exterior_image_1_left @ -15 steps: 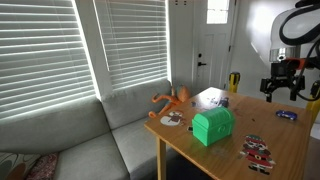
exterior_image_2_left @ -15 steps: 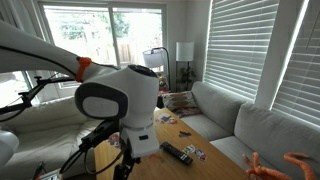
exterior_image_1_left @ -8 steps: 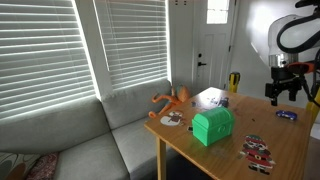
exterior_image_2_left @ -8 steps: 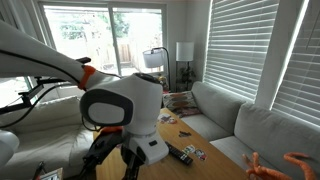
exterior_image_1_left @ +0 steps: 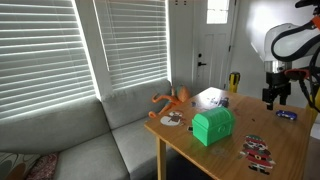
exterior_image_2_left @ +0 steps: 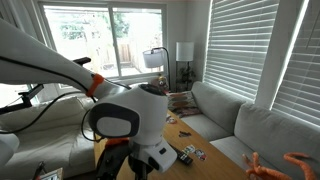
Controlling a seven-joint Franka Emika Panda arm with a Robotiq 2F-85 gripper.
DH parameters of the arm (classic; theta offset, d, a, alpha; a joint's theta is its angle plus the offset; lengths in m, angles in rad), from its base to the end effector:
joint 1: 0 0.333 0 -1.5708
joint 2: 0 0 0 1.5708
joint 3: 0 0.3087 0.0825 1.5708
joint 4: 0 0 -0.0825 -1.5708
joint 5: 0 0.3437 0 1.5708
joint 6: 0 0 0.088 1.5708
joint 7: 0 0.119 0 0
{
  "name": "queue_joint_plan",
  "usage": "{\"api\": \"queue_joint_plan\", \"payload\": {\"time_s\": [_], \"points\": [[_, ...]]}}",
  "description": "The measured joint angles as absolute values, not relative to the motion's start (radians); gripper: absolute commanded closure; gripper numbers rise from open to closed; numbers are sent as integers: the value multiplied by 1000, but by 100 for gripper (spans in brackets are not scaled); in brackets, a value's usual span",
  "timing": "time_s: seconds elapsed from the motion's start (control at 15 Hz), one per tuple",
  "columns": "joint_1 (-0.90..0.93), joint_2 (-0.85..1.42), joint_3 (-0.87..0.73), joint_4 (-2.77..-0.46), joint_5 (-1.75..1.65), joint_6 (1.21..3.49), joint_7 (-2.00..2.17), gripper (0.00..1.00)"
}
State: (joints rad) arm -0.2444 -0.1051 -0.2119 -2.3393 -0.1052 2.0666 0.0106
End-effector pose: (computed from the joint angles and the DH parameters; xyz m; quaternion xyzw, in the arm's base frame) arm 0.3906 -0.1994 0.3691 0.9754 -0.2008 -0.0896 0.0135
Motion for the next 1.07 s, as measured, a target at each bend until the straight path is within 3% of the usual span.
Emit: {"api": "queue_joint_plan", "payload": {"time_s": [0.07, 0.27, 0.33, 0.47, 1.07], "points": [[-244, -99, -213, -2339, -93, 2070, -6, 5], [-244, -86, -217, -2339, -50, 2071, -54, 2], [-244, -84, -219, -2339, -37, 2071, -70, 5], [-244, -81, -223, -2339, -19, 2070, -98, 27], [-244, -77, -233, -2339, -9, 2060, -163, 91]]}}
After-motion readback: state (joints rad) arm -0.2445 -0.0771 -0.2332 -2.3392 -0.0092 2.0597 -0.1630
